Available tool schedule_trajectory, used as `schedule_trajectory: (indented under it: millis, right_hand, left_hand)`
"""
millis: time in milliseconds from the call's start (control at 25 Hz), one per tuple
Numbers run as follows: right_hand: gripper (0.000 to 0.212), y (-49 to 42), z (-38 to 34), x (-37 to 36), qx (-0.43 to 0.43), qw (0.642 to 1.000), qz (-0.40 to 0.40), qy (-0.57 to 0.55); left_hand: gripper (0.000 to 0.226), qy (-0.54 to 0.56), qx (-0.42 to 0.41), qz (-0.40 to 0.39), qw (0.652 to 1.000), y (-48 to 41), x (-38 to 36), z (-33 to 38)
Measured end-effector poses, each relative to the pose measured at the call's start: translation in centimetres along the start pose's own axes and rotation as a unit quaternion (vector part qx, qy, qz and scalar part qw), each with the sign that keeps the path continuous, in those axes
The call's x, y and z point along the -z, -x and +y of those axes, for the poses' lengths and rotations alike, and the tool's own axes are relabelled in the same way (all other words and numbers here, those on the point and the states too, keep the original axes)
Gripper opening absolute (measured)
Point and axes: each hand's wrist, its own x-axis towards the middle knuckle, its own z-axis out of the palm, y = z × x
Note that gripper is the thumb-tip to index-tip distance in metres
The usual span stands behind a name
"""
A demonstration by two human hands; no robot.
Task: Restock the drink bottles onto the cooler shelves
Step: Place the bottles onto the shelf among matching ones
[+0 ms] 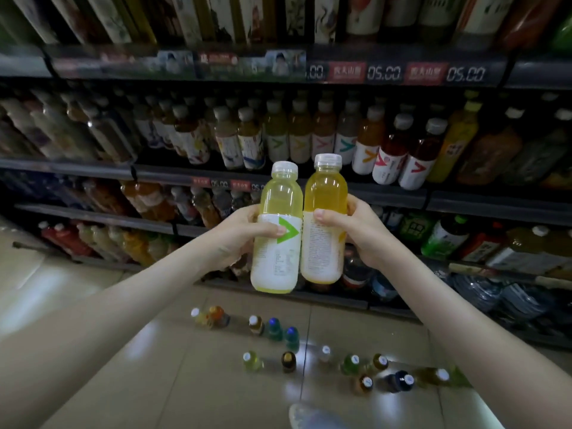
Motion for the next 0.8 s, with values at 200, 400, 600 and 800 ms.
schedule_trajectory:
  millis: [200,400,600,800]
  right_hand:
    - [0.042,-4.2,-1.4,-1.9,0.016,0.999,0.028,-0.005]
    - [0.041,-10.3,-1.8,-5.4,0.003,0.996,0.088,-0.027]
    - [0.029,-15.4,-1.2,-8.5,-0.037,0.975,0.199,-0.095]
    - [0.065,-19.9,0.1,-8.8,0.004,0.925,0.341,-0.166]
  left_hand:
    - [0.041,0.007,-0.017,0.025,1.0,-1.7,3.3,0.6]
    - [0.04,0.026,-0.01,0.04,0.999,-3.3,9.6,0.8]
    - [0.042,0.0,-0.004,0.036,0.999,-7.0,16.7,1.7]
    - [0.069,-0.031,-0.01,-0.002,0.999,-11.0,21.4,1.7]
